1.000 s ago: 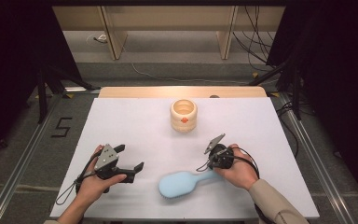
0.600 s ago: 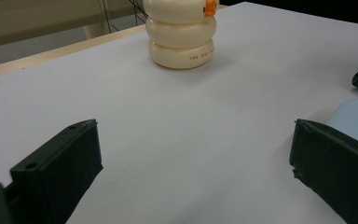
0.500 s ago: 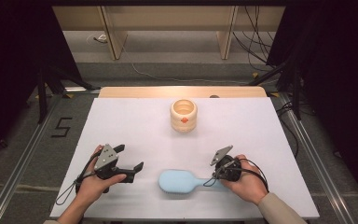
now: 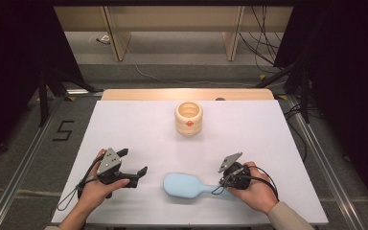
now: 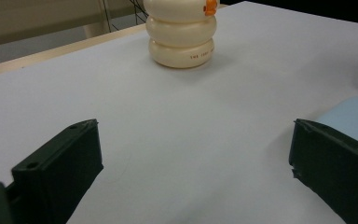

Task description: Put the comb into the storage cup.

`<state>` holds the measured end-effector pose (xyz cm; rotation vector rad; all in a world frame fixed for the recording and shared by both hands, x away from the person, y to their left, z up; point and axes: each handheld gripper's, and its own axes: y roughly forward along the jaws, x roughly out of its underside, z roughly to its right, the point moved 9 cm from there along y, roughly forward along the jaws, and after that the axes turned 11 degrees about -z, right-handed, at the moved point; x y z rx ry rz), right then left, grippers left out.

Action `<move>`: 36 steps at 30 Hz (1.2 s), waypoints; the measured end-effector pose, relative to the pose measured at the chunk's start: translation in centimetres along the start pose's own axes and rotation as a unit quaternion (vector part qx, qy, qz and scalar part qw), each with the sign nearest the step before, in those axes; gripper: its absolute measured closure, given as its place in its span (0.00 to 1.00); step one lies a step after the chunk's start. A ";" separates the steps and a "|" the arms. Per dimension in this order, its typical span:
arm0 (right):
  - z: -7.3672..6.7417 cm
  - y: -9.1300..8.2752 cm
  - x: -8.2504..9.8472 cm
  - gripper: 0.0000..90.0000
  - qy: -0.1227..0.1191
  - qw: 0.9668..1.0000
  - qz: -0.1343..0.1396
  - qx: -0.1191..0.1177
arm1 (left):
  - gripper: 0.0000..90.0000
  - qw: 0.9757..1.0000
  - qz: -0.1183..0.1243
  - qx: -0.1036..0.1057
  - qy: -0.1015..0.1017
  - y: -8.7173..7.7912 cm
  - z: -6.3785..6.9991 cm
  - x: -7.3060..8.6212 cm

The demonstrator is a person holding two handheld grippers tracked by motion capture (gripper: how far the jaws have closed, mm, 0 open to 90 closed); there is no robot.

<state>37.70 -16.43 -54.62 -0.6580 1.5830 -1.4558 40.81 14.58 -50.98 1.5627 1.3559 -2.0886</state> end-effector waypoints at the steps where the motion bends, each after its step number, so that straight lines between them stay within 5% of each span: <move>1: 0.0 -0.1 0.0 0.92 0.000 1.000 0.002 -0.001 | 0.02 1.000 0.001 0.000 0.000 0.0 0.0 0.0; 8: 1.1 -1.3 -0.3 0.62 0.030 0.997 0.073 -0.009 | 0.02 1.000 0.000 0.000 -0.002 0.0 -0.1 0.0; 12: 2.0 -2.9 -0.9 0.39 0.058 0.986 0.151 -0.027 | 0.02 1.000 0.000 -0.001 -0.002 0.0 -0.1 0.0; 13: 2.0 -2.9 -0.9 0.39 0.058 0.986 0.151 -0.027 | 0.02 1.000 0.000 -0.001 -0.002 0.0 -0.1 0.0; 14: 2.6 -3.9 -1.2 0.30 0.078 0.976 0.200 -0.042 | 0.02 1.000 0.000 -0.001 -0.002 0.0 -0.1 0.0; 17: 3.5 -5.2 -1.3 0.16 0.088 0.961 0.261 -0.026 | 0.02 1.000 0.000 -0.001 -0.002 0.0 -0.1 0.0; 23: 5.3 -7.8 -1.6 0.17 0.120 0.922 0.368 0.017 | 0.02 1.000 0.000 -0.001 -0.003 0.0 -0.1 0.0; 26: 5.7 -8.8 -1.6 0.17 0.126 0.907 0.400 0.026 | 0.02 1.000 0.001 -0.001 -0.003 0.0 -0.1 0.0; 27: 5.7 -8.8 -1.6 0.17 0.126 0.907 0.400 0.026 | 0.02 1.000 0.001 -0.001 -0.003 0.0 -0.1 0.0; 28: 5.9 -9.2 -1.5 0.17 0.131 0.902 0.410 0.025 | 0.02 1.000 0.001 -0.001 -0.003 0.0 -0.1 0.0; 30: 6.0 -9.3 -1.4 0.17 0.134 0.899 0.415 0.026 | 0.02 1.000 0.001 -0.002 -0.003 0.0 -0.1 0.0; 36: 5.6 -9.4 -1.6 0.17 0.116 0.904 0.411 0.018 | 0.02 1.000 0.001 -0.002 -0.003 0.0 -0.1 0.0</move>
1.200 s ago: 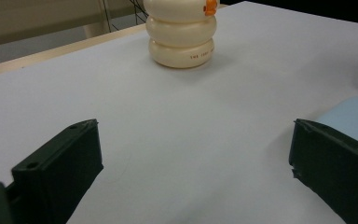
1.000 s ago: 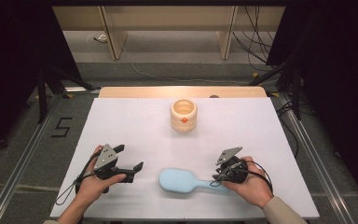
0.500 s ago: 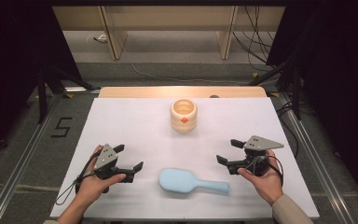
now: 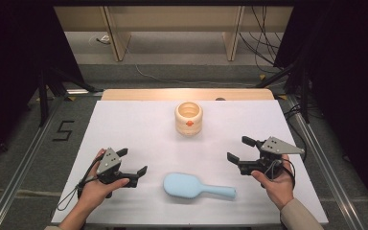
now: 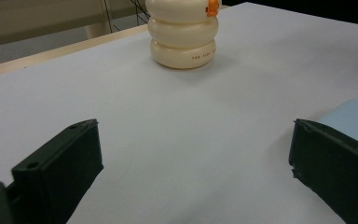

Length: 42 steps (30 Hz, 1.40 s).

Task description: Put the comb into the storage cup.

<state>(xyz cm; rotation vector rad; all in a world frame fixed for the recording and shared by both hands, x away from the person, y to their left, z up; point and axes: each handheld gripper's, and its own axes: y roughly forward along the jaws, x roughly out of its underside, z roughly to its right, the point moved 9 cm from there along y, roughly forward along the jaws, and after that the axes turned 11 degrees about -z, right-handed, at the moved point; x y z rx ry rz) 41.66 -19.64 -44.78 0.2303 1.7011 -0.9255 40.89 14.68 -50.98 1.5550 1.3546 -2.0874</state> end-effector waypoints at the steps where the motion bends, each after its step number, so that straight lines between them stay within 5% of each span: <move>1: -0.2 0.0 0.0 0.17 -0.004 1.000 -0.003 -0.004 | 0.02 1.000 0.000 0.000 0.000 0.0 0.0 0.0; 15: -1.4 0.2 -0.5 0.17 -0.041 0.998 -0.023 -0.028 | 0.02 1.000 0.001 -0.001 0.000 0.0 0.0 0.0; 17: -2.0 0.4 -0.4 0.17 -0.067 0.996 -0.045 -0.041 | 0.02 1.000 0.001 0.000 0.000 0.0 0.1 -0.1; 21: -3.9 1.4 0.1 0.17 -0.114 0.984 -0.110 -0.083 | 0.02 1.000 0.000 0.001 0.001 0.1 0.1 -0.1; 22: -3.9 1.4 0.1 0.17 -0.114 0.984 -0.110 -0.083 | 0.02 1.000 0.000 0.001 0.001 0.1 0.1 -0.1; 23: -4.9 2.0 0.8 0.18 -0.132 0.974 -0.154 -0.104 | 0.02 1.000 0.001 0.001 0.001 0.1 0.1 -0.1; 24: -5.4 2.2 1.3 0.18 -0.142 0.967 -0.177 -0.113 | 0.02 1.000 0.000 0.001 0.001 0.1 0.1 -0.1; 25: -5.4 2.2 1.3 0.18 -0.142 0.967 -0.177 -0.113 | 0.02 1.000 0.000 0.001 0.001 0.1 0.1 -0.1; 26: -6.4 2.8 2.4 0.19 -0.166 0.950 -0.231 -0.129 | 0.02 1.000 -0.001 0.001 0.002 0.2 0.1 0.0; 27: -6.4 2.8 2.4 0.19 -0.166 0.950 -0.231 -0.129 | 0.02 1.000 -0.001 0.001 0.002 0.2 0.1 0.0; 28: -6.9 3.2 3.2 0.19 -0.187 0.935 -0.271 -0.132 | 0.02 1.000 0.000 0.002 0.002 0.2 0.2 -0.1; 29: -6.9 3.2 3.2 0.19 -0.187 0.935 -0.271 -0.132 | 0.02 1.000 0.000 0.002 0.002 0.2 0.2 -0.1; 30: -7.4 3.7 4.1 0.21 -0.206 0.918 -0.312 -0.132 | 0.02 1.000 0.000 0.002 0.002 0.2 0.2 -0.1; 31: -7.4 3.7 4.1 0.21 -0.206 0.918 -0.312 -0.132 | 0.02 1.000 0.000 0.002 0.002 0.2 0.2 -0.1; 32: -7.9 4.1 4.7 0.21 -0.217 0.906 -0.338 -0.137 | 0.02 1.000 0.000 0.002 0.002 0.2 0.2 -0.1; 33: -7.9 4.1 4.7 0.21 -0.217 0.906 -0.338 -0.137 | 0.02 1.000 0.000 0.002 0.002 0.2 0.2 -0.1; 34: -8.2 4.6 5.1 0.22 -0.226 0.895 -0.361 -0.131 | 0.02 1.000 0.000 0.002 0.002 0.2 0.2 -0.1; 35: -8.2 4.6 5.1 0.22 -0.226 0.895 -0.361 -0.131 | 0.02 1.000 0.000 0.002 0.002 0.2 0.2 -0.1; 36: -8.4 4.9 5.5 0.22 -0.233 0.885 -0.384 -0.126 | 0.02 1.000 -0.001 0.003 0.002 0.2 0.2 0.0; 37: -8.4 4.9 5.5 0.22 -0.233 0.885 -0.384 -0.126 | 0.02 1.000 -0.001 0.003 0.002 0.2 0.2 0.0; 39: -8.6 5.7 6.2 0.26 -0.248 0.868 -0.415 -0.115 | 0.03 1.000 -0.001 0.003 0.003 0.3 0.3 0.0; 42: -8.9 6.2 6.6 0.30 -0.260 0.856 -0.435 -0.104 | 0.03 1.000 -0.001 0.003 0.002 0.2 0.2 0.0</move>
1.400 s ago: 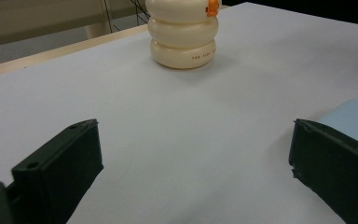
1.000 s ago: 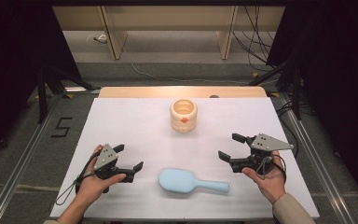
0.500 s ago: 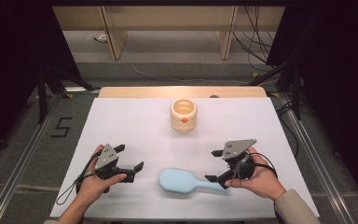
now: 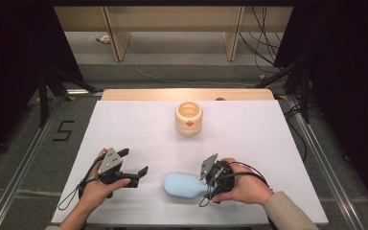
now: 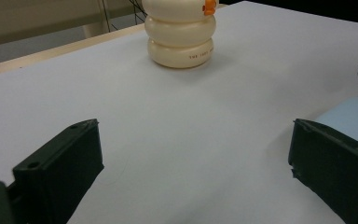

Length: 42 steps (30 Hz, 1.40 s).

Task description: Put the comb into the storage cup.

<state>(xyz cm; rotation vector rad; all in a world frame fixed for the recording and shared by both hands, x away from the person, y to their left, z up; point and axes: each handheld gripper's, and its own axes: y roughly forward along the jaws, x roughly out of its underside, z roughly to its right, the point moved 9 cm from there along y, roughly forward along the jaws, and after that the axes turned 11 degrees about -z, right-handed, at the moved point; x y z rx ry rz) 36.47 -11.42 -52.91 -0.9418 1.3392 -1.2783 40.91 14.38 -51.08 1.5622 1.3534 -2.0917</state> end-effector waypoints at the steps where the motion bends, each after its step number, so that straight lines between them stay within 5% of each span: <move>1: 0.0 0.2 -0.2 0.31 -0.007 1.000 -0.006 0.001 | 0.03 1.000 0.000 0.000 0.000 0.0 0.0 0.0; 16: -0.4 1.1 -0.9 0.47 -0.023 0.998 -0.057 0.003 | 0.03 1.000 0.000 0.001 0.000 0.0 0.0 0.0; 42: -0.7 1.5 -1.3 0.70 -0.028 0.997 -0.072 -0.017 | 0.03 1.000 -0.001 0.001 0.001 0.1 0.0 0.0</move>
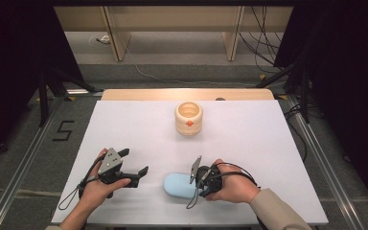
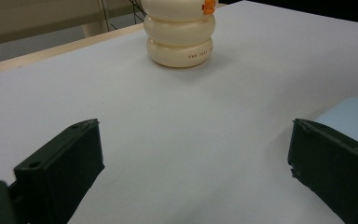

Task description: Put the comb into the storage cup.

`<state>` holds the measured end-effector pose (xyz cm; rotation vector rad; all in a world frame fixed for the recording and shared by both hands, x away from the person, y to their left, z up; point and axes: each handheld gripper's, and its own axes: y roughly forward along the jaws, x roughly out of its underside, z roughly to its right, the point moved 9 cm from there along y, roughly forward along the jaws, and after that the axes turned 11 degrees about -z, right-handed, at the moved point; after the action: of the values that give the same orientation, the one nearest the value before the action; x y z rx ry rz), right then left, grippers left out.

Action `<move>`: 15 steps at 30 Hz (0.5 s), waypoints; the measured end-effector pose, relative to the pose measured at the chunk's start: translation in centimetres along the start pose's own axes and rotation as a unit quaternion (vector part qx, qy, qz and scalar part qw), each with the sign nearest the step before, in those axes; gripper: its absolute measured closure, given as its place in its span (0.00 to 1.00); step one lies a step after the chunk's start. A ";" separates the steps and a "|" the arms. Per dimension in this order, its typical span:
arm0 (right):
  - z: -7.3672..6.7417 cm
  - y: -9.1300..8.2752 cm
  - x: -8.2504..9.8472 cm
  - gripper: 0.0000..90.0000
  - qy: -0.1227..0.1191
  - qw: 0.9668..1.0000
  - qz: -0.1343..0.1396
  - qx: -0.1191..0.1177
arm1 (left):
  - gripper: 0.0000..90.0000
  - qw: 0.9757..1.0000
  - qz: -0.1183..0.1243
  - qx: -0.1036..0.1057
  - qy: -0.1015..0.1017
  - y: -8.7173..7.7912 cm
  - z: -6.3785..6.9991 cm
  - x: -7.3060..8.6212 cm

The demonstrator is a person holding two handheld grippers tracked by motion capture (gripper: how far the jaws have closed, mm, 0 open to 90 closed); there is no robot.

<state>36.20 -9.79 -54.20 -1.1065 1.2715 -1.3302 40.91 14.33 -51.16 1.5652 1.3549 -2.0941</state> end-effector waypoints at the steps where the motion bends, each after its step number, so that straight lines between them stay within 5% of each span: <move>1: -0.1 0.0 0.0 0.70 0.003 1.000 0.001 -0.002 | 0.03 1.000 0.000 0.000 0.000 0.0 0.0 0.0; 15: -0.1 0.3 0.2 0.77 0.008 1.000 -0.016 -0.010 | 0.03 1.000 0.001 0.000 -0.001 0.0 0.0 0.0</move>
<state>36.05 -9.98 -54.48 -1.1358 1.2853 -1.3550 40.95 14.34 -51.17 1.5625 1.3523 -2.0956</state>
